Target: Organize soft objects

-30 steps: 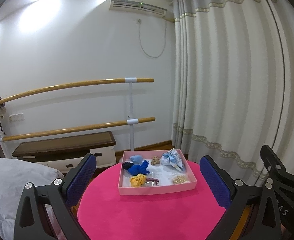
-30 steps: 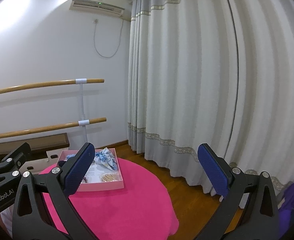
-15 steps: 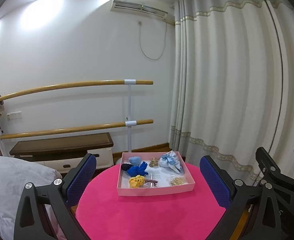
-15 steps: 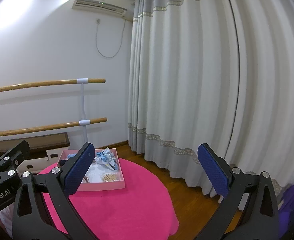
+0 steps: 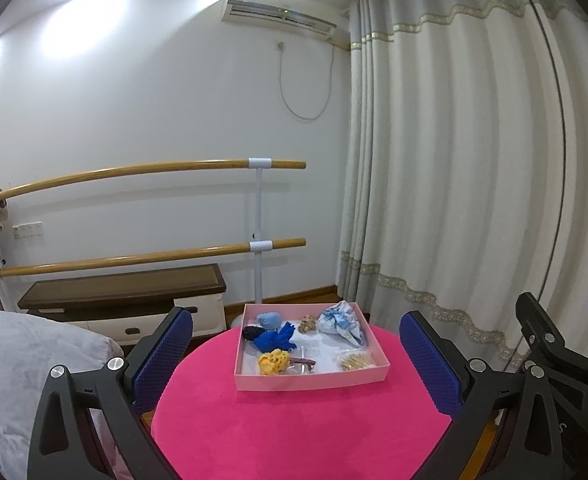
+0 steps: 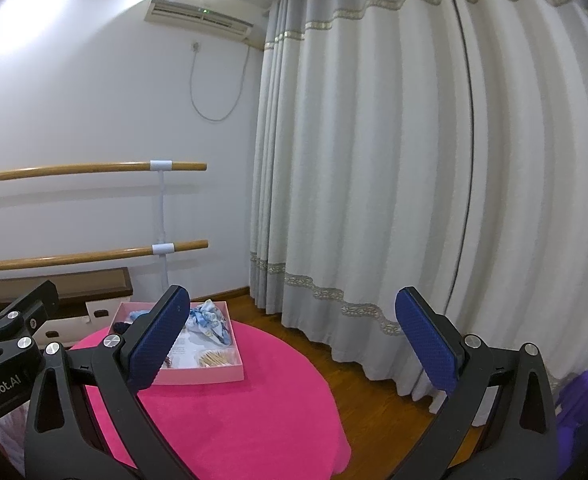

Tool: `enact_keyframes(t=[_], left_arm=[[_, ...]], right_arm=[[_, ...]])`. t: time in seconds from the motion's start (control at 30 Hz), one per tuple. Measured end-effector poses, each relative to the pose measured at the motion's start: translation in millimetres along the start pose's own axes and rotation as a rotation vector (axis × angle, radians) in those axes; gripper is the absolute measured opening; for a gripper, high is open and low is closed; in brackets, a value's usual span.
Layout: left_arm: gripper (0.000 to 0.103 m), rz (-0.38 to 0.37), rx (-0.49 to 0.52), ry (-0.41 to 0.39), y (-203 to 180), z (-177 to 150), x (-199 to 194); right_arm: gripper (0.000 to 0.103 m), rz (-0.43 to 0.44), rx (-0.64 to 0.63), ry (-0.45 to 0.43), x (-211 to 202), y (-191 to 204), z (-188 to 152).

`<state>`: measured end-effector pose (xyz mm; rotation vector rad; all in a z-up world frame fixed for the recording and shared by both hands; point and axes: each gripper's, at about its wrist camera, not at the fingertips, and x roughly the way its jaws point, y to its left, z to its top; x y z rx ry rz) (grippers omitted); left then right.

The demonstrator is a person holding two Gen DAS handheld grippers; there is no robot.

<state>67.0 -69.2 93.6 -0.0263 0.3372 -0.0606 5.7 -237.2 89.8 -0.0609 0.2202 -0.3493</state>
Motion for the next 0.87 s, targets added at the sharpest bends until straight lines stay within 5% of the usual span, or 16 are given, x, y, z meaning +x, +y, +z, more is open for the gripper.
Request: enact_keyframes(t=[0.87], left_arm=[[0.103, 0.021, 0.001, -0.002, -2.1, 0.4, -4.1]], right_arm=[[0.103, -0.001, -0.011, -0.004, 1.8, 1.6, -0.7]])
